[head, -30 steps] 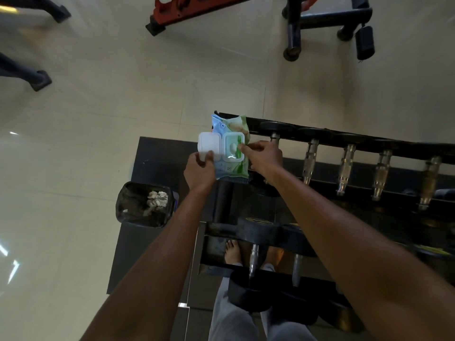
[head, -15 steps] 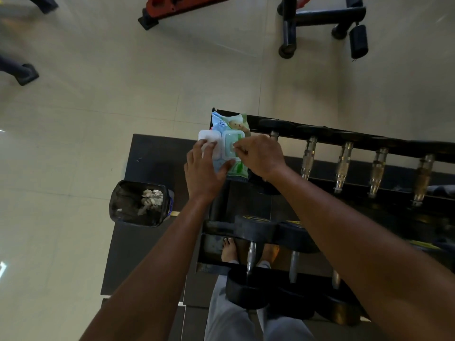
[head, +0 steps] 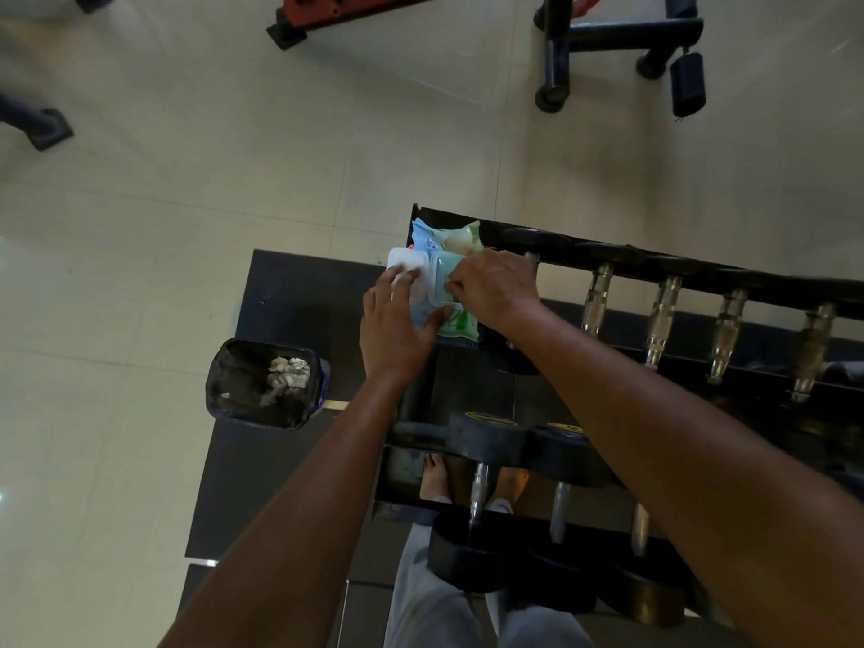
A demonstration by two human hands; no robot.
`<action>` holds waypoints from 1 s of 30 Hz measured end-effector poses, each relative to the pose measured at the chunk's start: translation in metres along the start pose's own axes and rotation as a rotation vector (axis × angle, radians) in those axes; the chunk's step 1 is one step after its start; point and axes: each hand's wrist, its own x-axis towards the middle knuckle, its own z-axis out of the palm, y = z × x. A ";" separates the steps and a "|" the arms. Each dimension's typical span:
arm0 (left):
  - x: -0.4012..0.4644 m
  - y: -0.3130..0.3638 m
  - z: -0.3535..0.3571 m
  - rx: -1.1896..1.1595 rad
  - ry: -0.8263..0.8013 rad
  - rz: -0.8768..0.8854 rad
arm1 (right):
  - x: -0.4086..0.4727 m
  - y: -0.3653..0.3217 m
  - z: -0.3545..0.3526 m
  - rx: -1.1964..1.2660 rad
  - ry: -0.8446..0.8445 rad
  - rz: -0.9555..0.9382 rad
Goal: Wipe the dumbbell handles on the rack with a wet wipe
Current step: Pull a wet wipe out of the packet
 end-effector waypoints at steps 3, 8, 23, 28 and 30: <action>0.001 -0.001 0.000 0.006 -0.003 0.006 | -0.001 -0.001 0.001 0.010 0.012 0.013; 0.003 -0.004 0.004 0.024 -0.010 0.002 | 0.000 0.000 0.012 0.125 -0.011 0.001; -0.002 -0.003 0.002 0.048 -0.016 0.029 | -0.042 0.018 -0.001 1.097 -0.067 0.307; -0.001 -0.003 0.003 0.063 -0.016 0.024 | -0.043 0.024 -0.018 1.583 -0.072 0.495; -0.001 -0.002 0.003 0.067 -0.017 0.022 | -0.040 0.020 -0.018 1.658 -0.096 0.556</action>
